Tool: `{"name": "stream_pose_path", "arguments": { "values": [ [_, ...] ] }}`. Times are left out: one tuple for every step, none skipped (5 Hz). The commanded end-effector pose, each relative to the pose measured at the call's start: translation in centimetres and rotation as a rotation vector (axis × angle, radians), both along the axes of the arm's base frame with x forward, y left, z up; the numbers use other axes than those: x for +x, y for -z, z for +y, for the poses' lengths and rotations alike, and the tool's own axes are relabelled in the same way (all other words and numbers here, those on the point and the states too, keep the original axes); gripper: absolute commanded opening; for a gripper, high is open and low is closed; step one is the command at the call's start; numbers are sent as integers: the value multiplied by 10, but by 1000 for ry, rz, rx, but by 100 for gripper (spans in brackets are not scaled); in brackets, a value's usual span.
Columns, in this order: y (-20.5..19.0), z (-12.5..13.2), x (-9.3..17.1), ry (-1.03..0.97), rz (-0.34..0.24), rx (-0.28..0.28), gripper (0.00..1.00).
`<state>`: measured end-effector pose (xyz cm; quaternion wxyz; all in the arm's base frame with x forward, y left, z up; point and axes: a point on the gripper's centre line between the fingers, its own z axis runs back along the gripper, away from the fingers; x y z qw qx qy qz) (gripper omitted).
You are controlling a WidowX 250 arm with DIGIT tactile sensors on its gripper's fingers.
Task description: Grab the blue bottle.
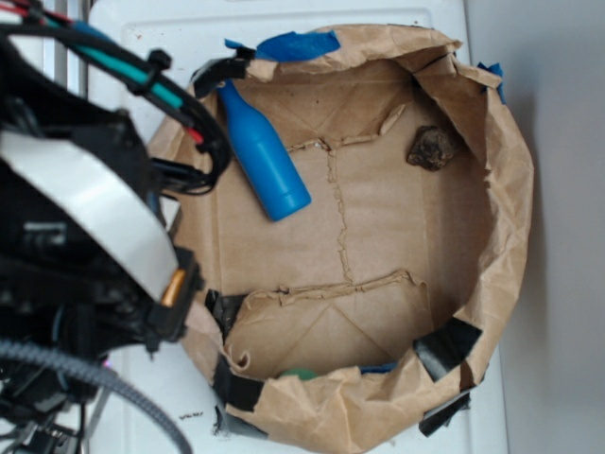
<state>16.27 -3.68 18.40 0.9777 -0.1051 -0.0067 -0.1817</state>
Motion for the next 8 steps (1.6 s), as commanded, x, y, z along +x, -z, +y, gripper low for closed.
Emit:
{"name": "stream_pose_path", "arguments": {
  "values": [
    [-10,-3,4,9,-42,-3,100],
    [-10,-1,6,-41,-79,4,100],
    [-7,-3,15,-74,-93,18,100],
    [-3,-3,20,-65,-91,31,100],
    [4,0,40,-59,-67,42,100],
    [5,3,62,-77,-53,47,100],
    [-6,5,80,-71,-65,29,100],
    [4,16,95,25,-60,26,100]
  ]
}}
